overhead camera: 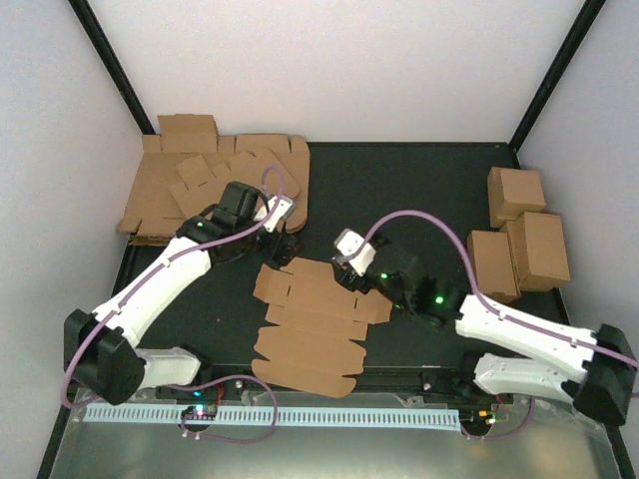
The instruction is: Fold the paper box
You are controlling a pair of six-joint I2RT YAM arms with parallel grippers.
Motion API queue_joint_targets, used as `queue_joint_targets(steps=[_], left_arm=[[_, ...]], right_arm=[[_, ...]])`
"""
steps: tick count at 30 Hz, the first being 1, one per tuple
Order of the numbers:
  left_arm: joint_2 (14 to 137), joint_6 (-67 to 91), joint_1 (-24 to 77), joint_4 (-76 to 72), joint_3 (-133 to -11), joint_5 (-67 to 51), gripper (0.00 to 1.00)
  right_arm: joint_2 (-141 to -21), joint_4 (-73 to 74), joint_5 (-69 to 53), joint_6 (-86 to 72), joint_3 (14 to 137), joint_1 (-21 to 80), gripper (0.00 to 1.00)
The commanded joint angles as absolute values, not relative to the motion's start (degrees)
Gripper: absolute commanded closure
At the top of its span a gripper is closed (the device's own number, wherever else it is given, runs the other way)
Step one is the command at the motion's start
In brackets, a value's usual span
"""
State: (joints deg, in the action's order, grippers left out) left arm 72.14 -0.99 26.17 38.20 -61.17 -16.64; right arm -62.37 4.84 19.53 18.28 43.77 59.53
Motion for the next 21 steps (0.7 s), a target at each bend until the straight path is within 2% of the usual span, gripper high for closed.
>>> queue_joint_targets(steps=[1,6,11,14,19,21], left_arm=[[74.3,-9.0,29.2,39.7,-63.5,-16.4,0.03],[78.0,-12.9,32.7,41.6,-67.0,-10.2,0.01],[81.6,-6.8,32.8,39.9,-70.4,-6.1,0.01],[81.6,-0.4,32.5,36.9,-70.8,-2.6,0.01],[79.9,5.0,31.3,33.9,-68.8,-0.9,0.01],[80.0,4.9,31.0,33.4,-68.3,-2.2,0.01]], right_arm=[[-55.4,11.9,18.4,-3.2,42.0,58.3,0.12],[-51.1,21.2,10.6,-18.6,40.9,57.7,0.13],[-53.1,20.6,-5.8,-30.2,39.0,57.7,0.28],[-56.2,12.7,-19.3,-33.7,35.0,57.7,0.46],[-62.1,8.6,-22.0,-36.2,31.0,57.7,0.85],[-63.4,7.9,-21.0,-36.4,29.7,57.7,0.93]])
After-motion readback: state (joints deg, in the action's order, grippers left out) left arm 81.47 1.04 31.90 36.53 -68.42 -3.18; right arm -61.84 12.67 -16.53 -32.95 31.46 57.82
